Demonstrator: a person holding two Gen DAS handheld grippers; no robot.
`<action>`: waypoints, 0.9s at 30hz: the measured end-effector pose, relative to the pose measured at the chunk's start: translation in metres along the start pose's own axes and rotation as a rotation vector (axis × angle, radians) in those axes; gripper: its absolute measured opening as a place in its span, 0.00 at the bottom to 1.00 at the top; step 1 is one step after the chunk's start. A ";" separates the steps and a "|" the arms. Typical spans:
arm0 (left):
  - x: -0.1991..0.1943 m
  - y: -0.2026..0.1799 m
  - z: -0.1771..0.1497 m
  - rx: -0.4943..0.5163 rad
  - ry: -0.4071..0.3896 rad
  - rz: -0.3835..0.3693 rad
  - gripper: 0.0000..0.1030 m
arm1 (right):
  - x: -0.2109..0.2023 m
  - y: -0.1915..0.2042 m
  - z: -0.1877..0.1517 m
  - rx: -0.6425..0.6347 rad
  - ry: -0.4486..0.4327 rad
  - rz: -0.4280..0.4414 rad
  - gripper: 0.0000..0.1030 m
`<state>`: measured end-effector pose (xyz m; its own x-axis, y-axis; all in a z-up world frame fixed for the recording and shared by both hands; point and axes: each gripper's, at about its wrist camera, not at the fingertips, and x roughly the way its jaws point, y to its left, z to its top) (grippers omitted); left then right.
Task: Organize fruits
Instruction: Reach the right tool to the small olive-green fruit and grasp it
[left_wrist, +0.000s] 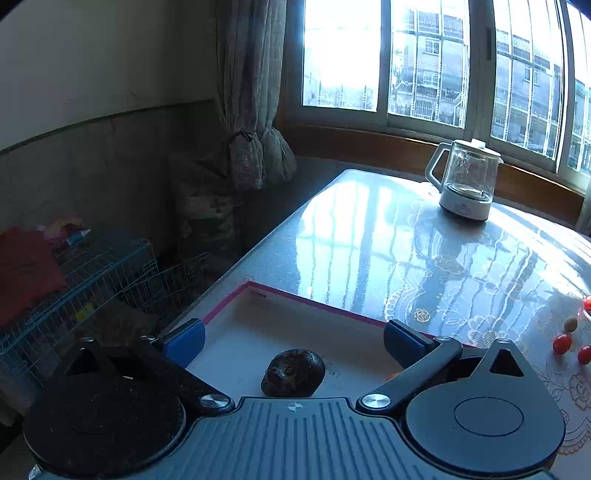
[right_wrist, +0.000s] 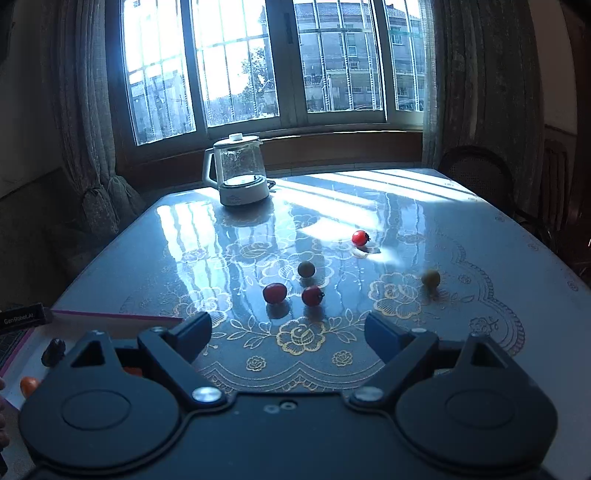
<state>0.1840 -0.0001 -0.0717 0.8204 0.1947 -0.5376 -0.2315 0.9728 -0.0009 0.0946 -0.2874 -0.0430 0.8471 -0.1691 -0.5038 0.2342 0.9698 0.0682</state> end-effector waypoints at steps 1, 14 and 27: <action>-0.001 -0.001 0.001 0.000 0.011 -0.004 0.99 | 0.005 -0.003 0.001 -0.011 0.002 -0.021 0.87; -0.011 -0.009 -0.004 -0.065 0.079 0.032 0.99 | 0.135 -0.116 0.027 -0.057 0.057 -0.197 0.64; -0.004 -0.025 -0.005 -0.107 0.118 0.100 0.99 | 0.185 -0.146 0.023 -0.027 0.120 -0.153 0.50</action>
<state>0.1840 -0.0261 -0.0742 0.7253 0.2676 -0.6343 -0.3681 0.9293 -0.0288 0.2278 -0.4645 -0.1267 0.7390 -0.2945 -0.6060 0.3416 0.9390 -0.0399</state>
